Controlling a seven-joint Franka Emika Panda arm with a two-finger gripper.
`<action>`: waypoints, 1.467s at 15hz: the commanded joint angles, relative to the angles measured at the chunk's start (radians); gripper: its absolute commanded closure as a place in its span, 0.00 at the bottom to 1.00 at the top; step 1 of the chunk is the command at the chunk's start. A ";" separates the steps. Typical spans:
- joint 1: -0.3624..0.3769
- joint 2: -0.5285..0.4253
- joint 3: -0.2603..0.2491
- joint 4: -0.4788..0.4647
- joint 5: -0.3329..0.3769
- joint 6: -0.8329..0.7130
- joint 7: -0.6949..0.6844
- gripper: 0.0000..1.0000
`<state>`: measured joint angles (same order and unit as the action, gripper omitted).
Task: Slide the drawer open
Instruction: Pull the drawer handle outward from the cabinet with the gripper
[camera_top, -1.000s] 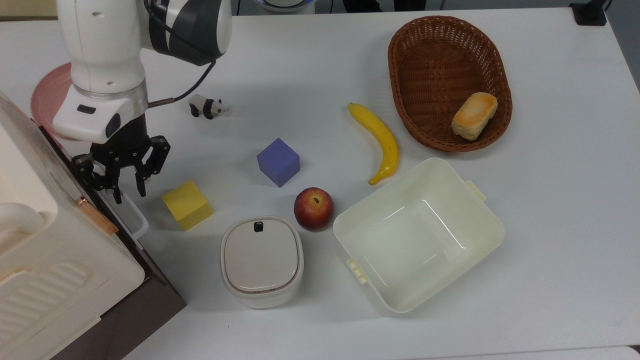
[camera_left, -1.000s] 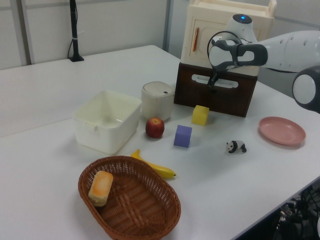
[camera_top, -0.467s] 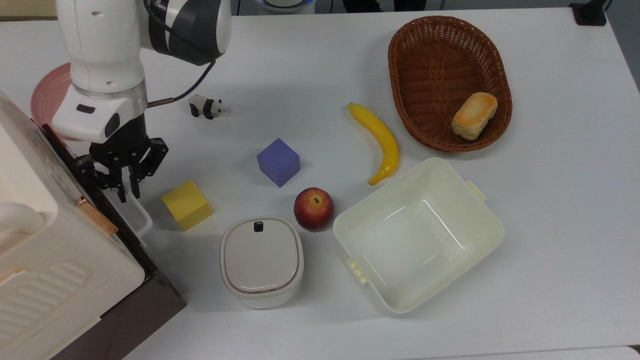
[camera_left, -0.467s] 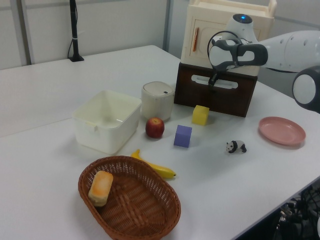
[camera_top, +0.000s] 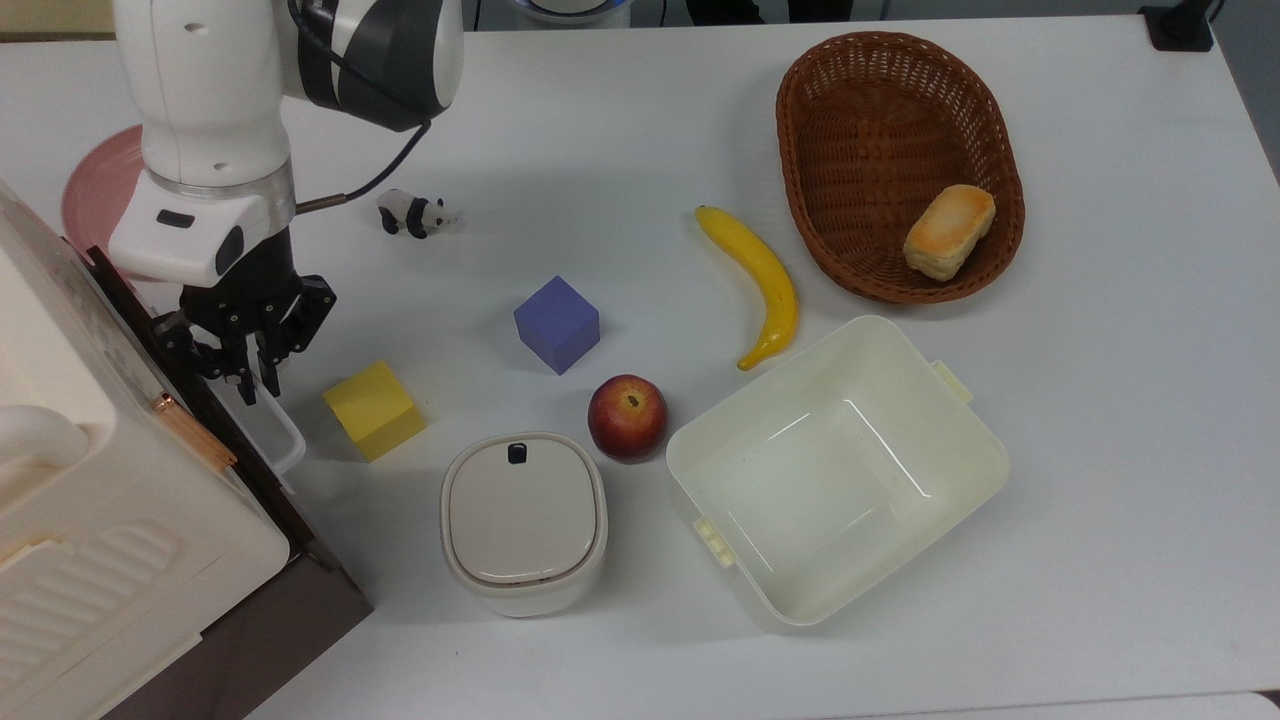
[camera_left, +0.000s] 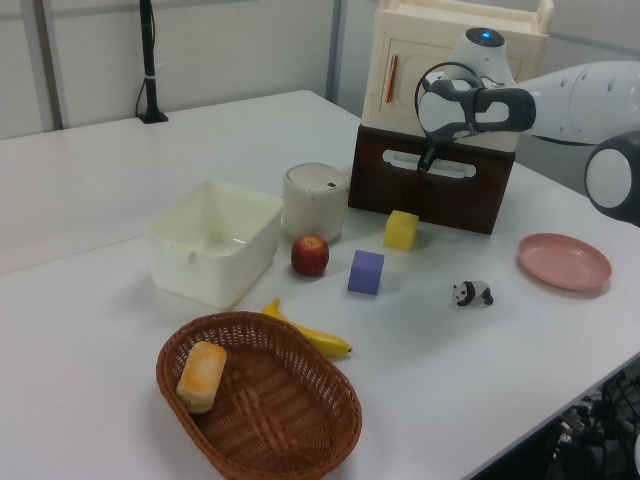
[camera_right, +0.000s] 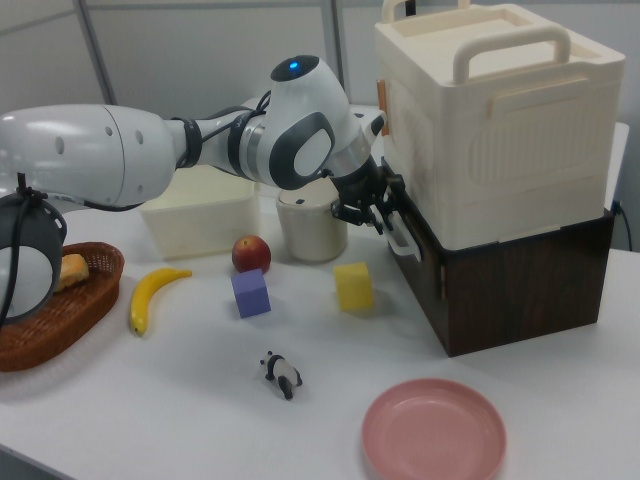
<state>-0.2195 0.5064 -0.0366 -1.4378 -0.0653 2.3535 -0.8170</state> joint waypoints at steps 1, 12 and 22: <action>-0.003 -0.005 0.007 -0.003 -0.014 0.013 0.025 0.87; 0.000 -0.037 0.030 -0.015 -0.016 0.006 0.033 0.89; 0.006 -0.065 0.041 -0.058 -0.031 0.004 0.027 0.90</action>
<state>-0.2196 0.4979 -0.0262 -1.4451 -0.0787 2.3535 -0.8169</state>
